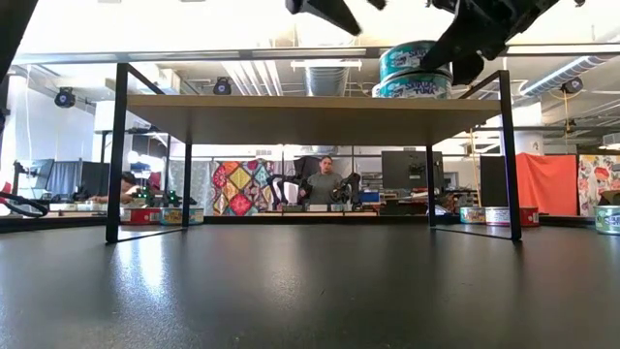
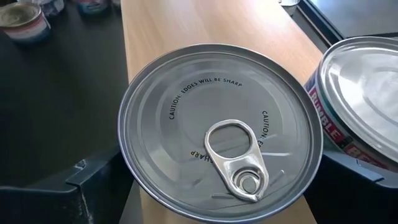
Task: Stack canned seafood by type on shelf
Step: Stack the green blue tuna can on top of the green blue tuna can on the shelf, then adjust the stacked green white tuna cans on the shelf, then put the blue tuna can on the shelf
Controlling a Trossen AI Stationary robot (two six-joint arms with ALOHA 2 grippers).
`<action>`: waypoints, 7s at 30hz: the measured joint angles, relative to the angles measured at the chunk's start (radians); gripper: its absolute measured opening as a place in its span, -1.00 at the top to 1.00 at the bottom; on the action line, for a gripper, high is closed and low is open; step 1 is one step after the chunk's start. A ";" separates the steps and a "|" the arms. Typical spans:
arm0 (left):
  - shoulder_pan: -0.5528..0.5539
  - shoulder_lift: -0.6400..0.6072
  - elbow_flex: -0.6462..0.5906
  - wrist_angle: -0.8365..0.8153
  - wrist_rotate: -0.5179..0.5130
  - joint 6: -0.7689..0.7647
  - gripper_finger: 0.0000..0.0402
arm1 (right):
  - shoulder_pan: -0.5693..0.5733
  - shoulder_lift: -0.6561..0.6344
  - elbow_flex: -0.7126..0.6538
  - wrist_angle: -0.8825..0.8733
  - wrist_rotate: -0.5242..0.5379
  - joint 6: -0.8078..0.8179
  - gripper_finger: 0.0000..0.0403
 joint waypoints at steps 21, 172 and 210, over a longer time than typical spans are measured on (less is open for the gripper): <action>0.079 0.017 -0.037 0.153 -0.115 0.025 -0.41 | 0.000 0.033 0.001 0.045 0.046 0.046 -0.97; -0.009 -0.060 0.278 -0.030 0.002 0.149 1.00 | -0.206 0.027 0.450 -0.382 0.009 0.190 0.94; -0.195 -0.332 -0.852 1.090 0.095 -0.107 1.00 | 0.824 0.228 0.367 -0.810 -0.114 1.474 0.94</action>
